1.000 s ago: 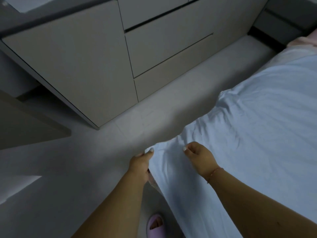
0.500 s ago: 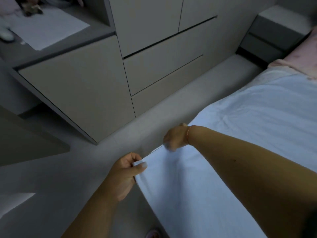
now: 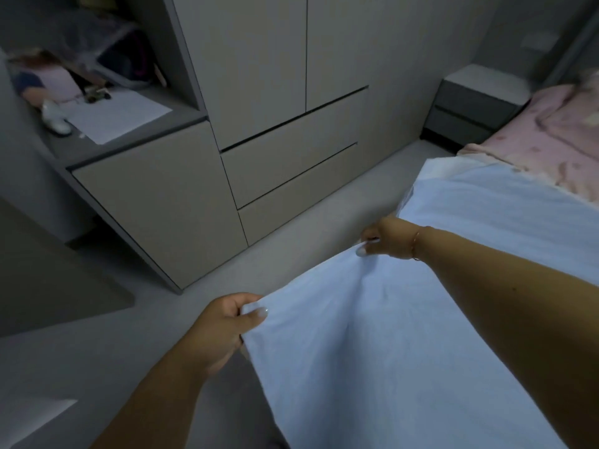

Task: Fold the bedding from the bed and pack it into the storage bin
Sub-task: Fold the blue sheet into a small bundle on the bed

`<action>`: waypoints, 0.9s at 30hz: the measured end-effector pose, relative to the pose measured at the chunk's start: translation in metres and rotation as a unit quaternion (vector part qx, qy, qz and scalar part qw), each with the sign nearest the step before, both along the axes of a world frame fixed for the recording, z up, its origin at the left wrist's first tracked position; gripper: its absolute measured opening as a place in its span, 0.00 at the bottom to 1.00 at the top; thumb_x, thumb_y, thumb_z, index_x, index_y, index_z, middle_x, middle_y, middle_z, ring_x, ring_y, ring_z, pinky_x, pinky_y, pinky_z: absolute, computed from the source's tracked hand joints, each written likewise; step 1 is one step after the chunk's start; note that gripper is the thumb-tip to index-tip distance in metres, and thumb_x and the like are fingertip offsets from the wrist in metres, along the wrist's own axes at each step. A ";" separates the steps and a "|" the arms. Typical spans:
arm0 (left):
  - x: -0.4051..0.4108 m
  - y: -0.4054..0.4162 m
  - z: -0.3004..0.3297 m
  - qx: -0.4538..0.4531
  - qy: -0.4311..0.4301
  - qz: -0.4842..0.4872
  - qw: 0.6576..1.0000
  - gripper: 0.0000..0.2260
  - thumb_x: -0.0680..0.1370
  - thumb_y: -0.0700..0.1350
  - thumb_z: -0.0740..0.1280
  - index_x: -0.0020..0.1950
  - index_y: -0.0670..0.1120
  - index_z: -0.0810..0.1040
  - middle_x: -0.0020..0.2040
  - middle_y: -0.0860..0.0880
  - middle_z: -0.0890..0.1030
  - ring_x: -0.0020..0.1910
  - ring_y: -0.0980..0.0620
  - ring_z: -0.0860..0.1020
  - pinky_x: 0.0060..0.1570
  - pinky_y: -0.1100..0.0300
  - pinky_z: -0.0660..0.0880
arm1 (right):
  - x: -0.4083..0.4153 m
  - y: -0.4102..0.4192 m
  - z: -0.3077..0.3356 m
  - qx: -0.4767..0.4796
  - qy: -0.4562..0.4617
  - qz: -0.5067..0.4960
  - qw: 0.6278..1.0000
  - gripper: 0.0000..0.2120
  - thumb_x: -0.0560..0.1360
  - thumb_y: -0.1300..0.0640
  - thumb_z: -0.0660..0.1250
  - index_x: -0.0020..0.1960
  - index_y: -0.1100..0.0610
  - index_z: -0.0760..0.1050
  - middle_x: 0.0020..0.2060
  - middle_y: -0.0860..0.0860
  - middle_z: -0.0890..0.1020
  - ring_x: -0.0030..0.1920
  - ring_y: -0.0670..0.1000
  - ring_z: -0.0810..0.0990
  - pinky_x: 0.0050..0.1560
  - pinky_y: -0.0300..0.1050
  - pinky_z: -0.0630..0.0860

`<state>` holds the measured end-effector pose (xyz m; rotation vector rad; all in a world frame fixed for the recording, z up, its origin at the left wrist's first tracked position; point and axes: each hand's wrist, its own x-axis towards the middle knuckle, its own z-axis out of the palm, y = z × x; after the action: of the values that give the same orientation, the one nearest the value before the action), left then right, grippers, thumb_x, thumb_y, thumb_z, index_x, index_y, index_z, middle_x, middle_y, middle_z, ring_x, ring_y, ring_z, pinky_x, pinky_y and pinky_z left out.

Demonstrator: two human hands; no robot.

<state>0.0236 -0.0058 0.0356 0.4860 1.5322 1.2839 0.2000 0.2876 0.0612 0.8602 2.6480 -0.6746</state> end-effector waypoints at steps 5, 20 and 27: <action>0.096 -0.024 0.045 0.020 0.043 -0.016 0.999 0.04 0.67 0.44 0.71 0.38 0.45 0.84 0.36 0.43 0.81 0.37 0.45 0.77 0.42 0.52 0.72 | 0.093 -0.017 0.036 0.009 -0.003 0.005 1.000 0.16 0.73 0.46 0.68 0.32 0.52 0.68 0.32 0.47 0.71 0.38 0.51 0.71 0.37 0.41 0.67; 0.310 -0.099 0.116 0.110 0.026 -0.071 0.991 0.05 0.69 0.43 0.74 0.41 0.43 0.83 0.42 0.39 0.80 0.43 0.43 0.76 0.42 0.54 0.76 | 0.369 -0.091 0.136 0.126 0.025 -0.118 0.985 0.13 0.71 0.59 0.72 0.31 0.54 0.72 0.35 0.55 0.78 0.38 0.54 0.77 0.39 0.41 0.73; 0.423 -0.129 0.184 0.222 -0.016 -0.070 0.972 0.08 0.70 0.39 0.66 0.47 0.37 0.78 0.39 0.44 0.84 0.37 0.50 0.82 0.41 0.61 0.80 | 0.488 -0.150 0.205 0.205 0.201 -0.213 0.934 0.06 0.72 0.60 0.72 0.40 0.61 0.77 0.35 0.58 0.79 0.37 0.55 0.77 0.45 0.43 0.73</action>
<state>0.4468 -0.1351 0.2193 0.8391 1.1567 1.5183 0.6881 0.1377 0.2664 1.5996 3.0556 -0.4216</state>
